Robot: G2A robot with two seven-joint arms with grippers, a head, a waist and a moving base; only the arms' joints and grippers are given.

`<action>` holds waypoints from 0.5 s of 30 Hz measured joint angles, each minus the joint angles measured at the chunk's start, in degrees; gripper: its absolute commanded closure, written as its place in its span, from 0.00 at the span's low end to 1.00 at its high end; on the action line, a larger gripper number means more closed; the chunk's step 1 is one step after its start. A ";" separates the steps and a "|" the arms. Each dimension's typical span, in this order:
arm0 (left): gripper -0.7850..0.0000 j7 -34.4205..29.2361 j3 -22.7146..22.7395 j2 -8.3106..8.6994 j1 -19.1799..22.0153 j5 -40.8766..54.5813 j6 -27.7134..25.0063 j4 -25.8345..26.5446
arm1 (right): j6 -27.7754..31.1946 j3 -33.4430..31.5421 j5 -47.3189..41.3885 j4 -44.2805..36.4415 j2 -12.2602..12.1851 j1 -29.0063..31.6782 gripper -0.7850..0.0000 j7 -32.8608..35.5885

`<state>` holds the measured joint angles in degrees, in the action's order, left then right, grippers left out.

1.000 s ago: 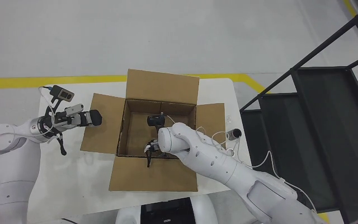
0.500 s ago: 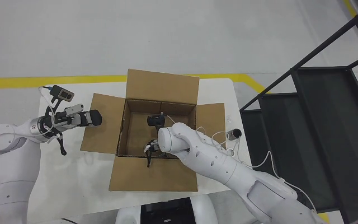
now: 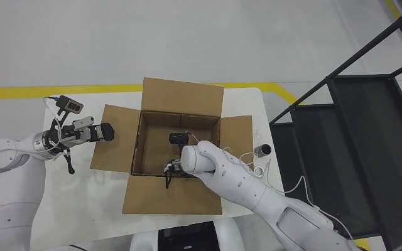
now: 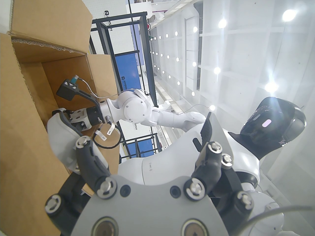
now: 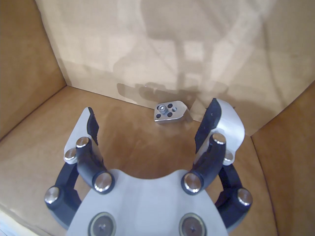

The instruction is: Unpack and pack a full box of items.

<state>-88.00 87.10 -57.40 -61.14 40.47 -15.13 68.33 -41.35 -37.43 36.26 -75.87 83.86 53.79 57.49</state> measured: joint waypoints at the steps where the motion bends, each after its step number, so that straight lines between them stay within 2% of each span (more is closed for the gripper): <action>1: 0.00 0.00 0.00 0.00 0.00 0.00 0.00 0.00 | -0.04 -0.02 -0.01 0.22 0.03 0.02 0.60 -0.07; 7: 0.00 0.00 0.00 0.00 0.00 0.00 0.00 0.00 | -1.52 0.48 0.44 2.30 0.49 -0.42 0.71 -0.30; 10: 0.00 0.00 0.00 0.00 0.00 0.00 0.00 0.00 | -2.19 0.92 0.57 3.02 0.79 -0.68 1.00 -0.24; 15: 0.00 0.00 0.00 0.00 0.00 0.00 0.00 0.00 | -2.64 1.13 0.23 3.84 1.14 -0.82 1.00 -0.13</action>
<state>-88.00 87.10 -57.40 -61.13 40.47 -15.13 68.33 -43.98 -36.30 36.49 -72.03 85.01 52.97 57.36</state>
